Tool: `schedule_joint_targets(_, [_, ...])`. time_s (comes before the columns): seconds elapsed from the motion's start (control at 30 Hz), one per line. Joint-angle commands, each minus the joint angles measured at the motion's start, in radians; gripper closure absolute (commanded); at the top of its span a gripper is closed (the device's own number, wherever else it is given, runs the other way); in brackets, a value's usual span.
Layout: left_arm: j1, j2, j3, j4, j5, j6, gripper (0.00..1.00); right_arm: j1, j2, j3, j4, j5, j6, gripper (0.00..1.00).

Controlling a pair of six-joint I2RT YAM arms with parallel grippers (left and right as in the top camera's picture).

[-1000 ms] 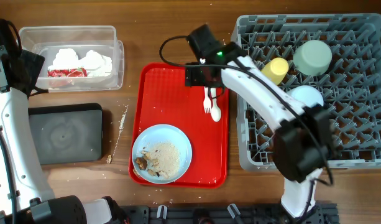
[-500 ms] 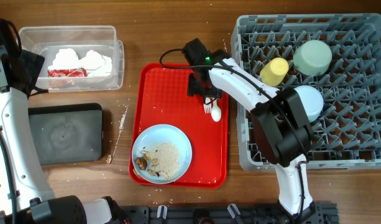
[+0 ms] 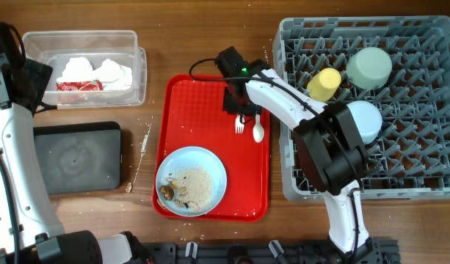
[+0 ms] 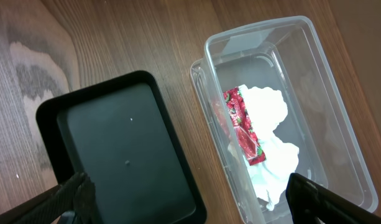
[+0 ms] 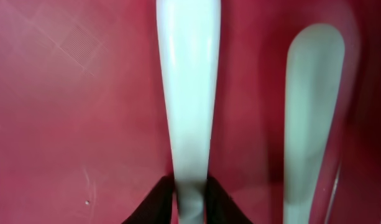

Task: Sort waste into correct bins and load items into the dishwasher rack
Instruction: 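Reach the right gripper to the red tray and grasp the white fork, then carry the fork into the dish rack and release it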

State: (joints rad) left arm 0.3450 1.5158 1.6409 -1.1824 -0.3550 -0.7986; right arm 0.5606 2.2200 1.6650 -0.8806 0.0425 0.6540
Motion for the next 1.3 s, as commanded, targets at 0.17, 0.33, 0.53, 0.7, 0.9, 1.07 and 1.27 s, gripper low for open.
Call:
schedule_joint_targets(0.17, [0.002,0.004,0.001,0.000,-0.024,0.008,0.00,-0.060,-0.089,0.045,-0.055,-0.080,-0.056,0.84])
schedule_joint_targets(0.33, [0.002,0.004,0.001,0.000,-0.024,0.008,0.00,-0.127,-0.207,0.045,-0.071,-0.135,-0.112,0.85])
schedule_joint_targets(0.53, [0.002,0.004,0.001,0.000,-0.024,0.008,0.00,-0.256,-0.388,0.045,-0.088,-0.191,-0.279,0.87])
schedule_joint_targets(0.7, [0.002,0.004,0.001,0.000,-0.024,0.008,0.00,-0.380,-0.481,0.045,-0.113,-0.190,-0.442,0.85])
schedule_joint_targets(0.9, [0.002,0.004,0.001,0.000,-0.024,0.008,0.00,-0.492,-0.467,0.034,-0.130,-0.194,-0.523,0.85])
schedule_joint_targets(1.07, [0.002,0.004,0.001,0.000,-0.024,0.008,0.00,-0.562,-0.438,0.029,-0.100,-0.195,-0.579,0.85])
schedule_joint_targets(1.27, [0.002,0.004,0.001,0.000,-0.024,0.008,0.00,-0.588,-0.407,0.029,-0.074,-0.253,-0.603,0.85])
